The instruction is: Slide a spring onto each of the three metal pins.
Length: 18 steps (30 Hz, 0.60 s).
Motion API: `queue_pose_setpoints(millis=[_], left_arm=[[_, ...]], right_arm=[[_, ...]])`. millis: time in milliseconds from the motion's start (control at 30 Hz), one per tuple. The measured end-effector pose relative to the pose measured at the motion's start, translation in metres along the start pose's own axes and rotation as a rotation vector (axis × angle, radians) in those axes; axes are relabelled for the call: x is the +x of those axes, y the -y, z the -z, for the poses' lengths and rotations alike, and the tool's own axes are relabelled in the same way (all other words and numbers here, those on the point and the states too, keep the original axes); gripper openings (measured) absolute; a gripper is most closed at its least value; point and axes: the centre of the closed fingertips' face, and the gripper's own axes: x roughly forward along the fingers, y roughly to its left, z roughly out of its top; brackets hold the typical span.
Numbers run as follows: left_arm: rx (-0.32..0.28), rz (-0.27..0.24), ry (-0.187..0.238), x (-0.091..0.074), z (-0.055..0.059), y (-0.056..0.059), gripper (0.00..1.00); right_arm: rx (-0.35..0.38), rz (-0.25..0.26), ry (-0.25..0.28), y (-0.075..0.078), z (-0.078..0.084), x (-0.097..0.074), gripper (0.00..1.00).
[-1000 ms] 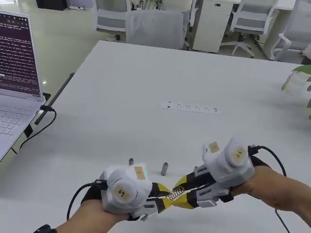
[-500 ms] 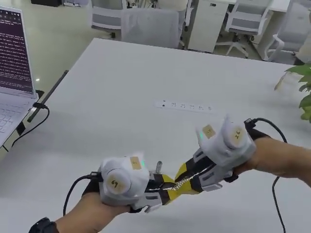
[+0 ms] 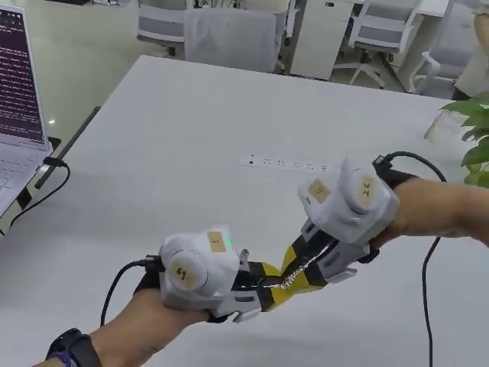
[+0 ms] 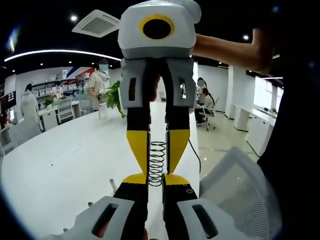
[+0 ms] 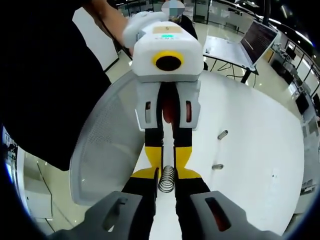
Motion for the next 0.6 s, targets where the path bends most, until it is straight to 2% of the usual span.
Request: queue_pose_setpoints(millis=[300,600], left_arm=[[0.008,0.009,0.016,-0.0013,-0.0083,-0.0007,0.02],[0.010,0.013,0.017,0.0006,-0.0083,-0.0008,0.02]], right_arm=[[-0.030,0.002,-0.025,0.0019,0.0012,-0.0063,0.10],[-0.042,0.007,-0.037,0.0026,0.0027,-0.0065,0.09]])
